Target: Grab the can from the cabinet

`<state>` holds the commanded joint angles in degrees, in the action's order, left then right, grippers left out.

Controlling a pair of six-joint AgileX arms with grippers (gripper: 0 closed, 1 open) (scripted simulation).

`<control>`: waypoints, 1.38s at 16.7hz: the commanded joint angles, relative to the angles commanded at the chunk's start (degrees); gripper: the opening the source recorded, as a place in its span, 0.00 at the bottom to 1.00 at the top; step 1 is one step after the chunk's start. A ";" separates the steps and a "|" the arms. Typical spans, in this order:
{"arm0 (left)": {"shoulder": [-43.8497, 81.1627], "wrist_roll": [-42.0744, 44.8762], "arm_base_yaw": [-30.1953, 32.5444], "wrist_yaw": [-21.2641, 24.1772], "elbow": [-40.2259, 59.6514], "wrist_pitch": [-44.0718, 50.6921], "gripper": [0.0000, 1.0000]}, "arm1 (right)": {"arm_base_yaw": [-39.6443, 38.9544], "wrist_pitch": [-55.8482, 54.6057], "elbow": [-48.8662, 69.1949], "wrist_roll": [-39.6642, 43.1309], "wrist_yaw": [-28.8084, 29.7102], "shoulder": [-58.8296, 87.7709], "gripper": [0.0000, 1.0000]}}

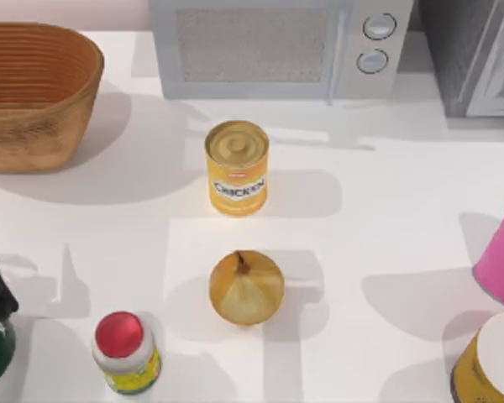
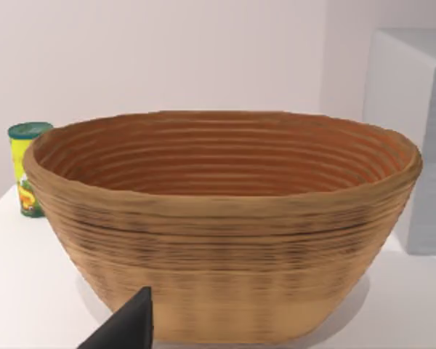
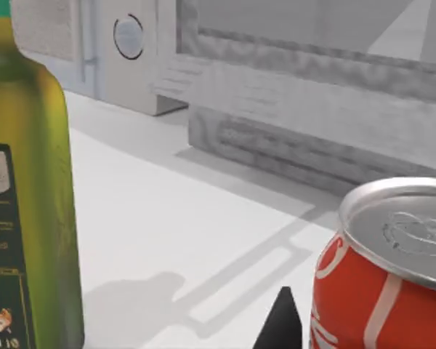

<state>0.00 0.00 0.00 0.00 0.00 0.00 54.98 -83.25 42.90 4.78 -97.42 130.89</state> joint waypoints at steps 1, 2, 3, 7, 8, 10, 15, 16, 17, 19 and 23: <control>0.00 0.00 0.00 0.00 0.00 0.00 1.00 | 0.00 0.00 0.00 0.00 0.00 0.00 0.00; 0.00 0.00 0.00 0.00 0.00 0.00 1.00 | -0.55 0.60 6.53 -0.20 6.53 3.44 0.00; 0.00 0.00 0.00 0.00 0.00 0.00 1.00 | -0.67 0.71 6.33 -0.07 6.46 3.34 0.00; 0.00 0.00 0.00 0.00 0.00 0.00 1.00 | -2.93 3.01 1.86 2.90 4.96 1.28 0.00; 0.00 0.00 0.00 0.00 0.00 0.00 1.00 | -3.53 3.59 0.68 3.76 4.55 0.68 0.00; 0.00 0.00 0.00 0.00 0.00 0.00 1.00 | -4.16 4.17 -0.52 4.69 4.13 0.03 0.00; 0.00 0.00 0.00 0.00 0.00 0.00 1.00 | -4.16 4.17 -0.52 4.69 4.13 0.03 0.15; 0.00 0.00 0.00 0.00 0.00 0.00 1.00 | -4.16 4.17 -0.52 4.69 4.13 0.03 0.23; 0.00 0.00 0.00 0.00 0.00 0.00 1.00 | -4.16 4.17 -0.52 4.69 4.13 0.03 0.30; 0.00 0.00 0.00 0.00 0.00 0.00 1.00 | -4.16 4.17 -0.52 4.69 4.13 0.03 0.45; 0.00 0.00 0.00 0.00 0.00 0.00 1.00 | -4.16 4.17 -0.52 4.69 4.13 0.03 0.75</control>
<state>0.00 0.00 0.00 0.00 0.00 0.00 50.82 -79.09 42.39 9.47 -93.29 130.91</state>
